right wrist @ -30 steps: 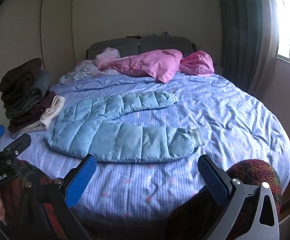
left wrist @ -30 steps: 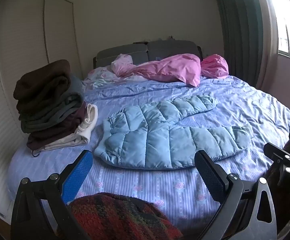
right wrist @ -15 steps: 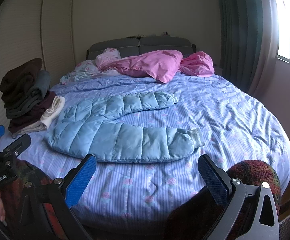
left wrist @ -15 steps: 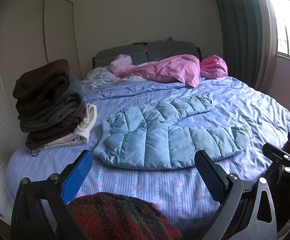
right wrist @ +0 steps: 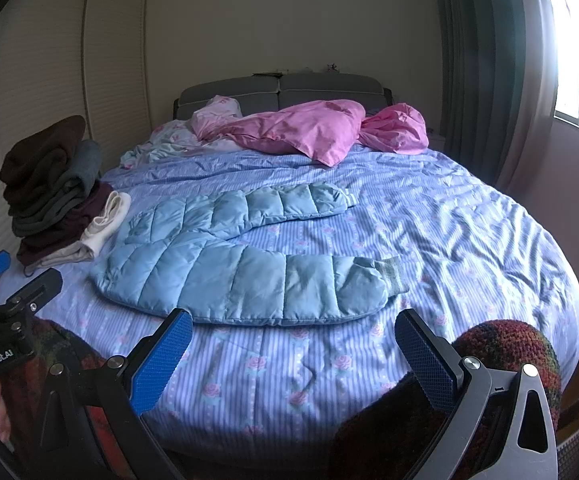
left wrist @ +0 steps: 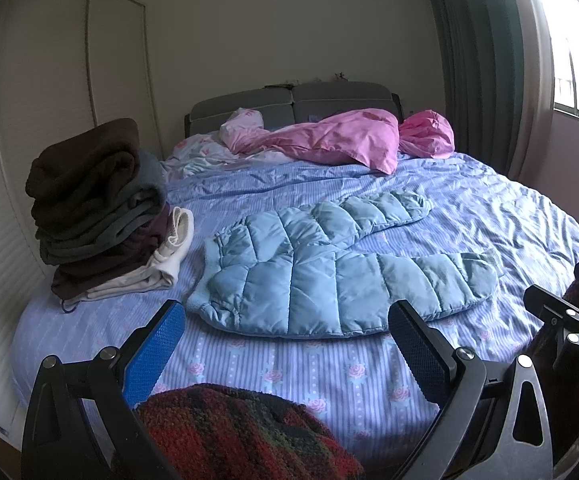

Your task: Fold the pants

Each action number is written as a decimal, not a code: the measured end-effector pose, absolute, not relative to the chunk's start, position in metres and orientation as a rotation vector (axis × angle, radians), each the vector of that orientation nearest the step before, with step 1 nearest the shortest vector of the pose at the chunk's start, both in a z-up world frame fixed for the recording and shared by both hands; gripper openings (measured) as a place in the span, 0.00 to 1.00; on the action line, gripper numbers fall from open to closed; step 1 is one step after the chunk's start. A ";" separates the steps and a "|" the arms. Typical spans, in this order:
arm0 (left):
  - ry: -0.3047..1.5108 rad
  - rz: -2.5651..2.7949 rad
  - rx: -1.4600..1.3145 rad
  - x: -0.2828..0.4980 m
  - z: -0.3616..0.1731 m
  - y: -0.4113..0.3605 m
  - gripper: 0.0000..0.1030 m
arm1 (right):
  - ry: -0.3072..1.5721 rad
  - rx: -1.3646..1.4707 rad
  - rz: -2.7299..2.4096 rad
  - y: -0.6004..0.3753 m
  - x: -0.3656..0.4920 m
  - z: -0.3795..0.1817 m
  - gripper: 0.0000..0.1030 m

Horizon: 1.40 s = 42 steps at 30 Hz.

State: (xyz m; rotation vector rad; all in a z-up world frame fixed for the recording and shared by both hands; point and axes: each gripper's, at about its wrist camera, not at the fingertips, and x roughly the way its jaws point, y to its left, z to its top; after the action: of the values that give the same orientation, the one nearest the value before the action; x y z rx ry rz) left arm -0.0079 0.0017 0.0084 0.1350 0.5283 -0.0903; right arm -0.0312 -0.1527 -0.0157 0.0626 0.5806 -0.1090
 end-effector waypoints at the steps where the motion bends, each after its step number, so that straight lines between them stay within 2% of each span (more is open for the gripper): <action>1: 0.529 -0.091 0.135 -0.008 0.009 0.002 1.00 | 0.580 0.063 -0.108 -0.153 -0.031 -0.017 1.00; 30: 0.547 -0.092 0.134 -0.008 0.001 0.004 1.00 | 0.587 0.063 -0.107 -0.152 -0.030 -0.020 1.00; 42: 0.718 -0.140 0.045 0.027 -0.011 0.014 1.00 | 0.658 0.079 -0.099 -0.151 -0.009 -0.036 1.00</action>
State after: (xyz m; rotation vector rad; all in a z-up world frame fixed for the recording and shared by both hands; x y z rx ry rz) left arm 0.0273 0.0139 -0.0110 0.0454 0.7178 -0.1404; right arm -0.0092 -0.1514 -0.0360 0.0792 0.6583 -0.0990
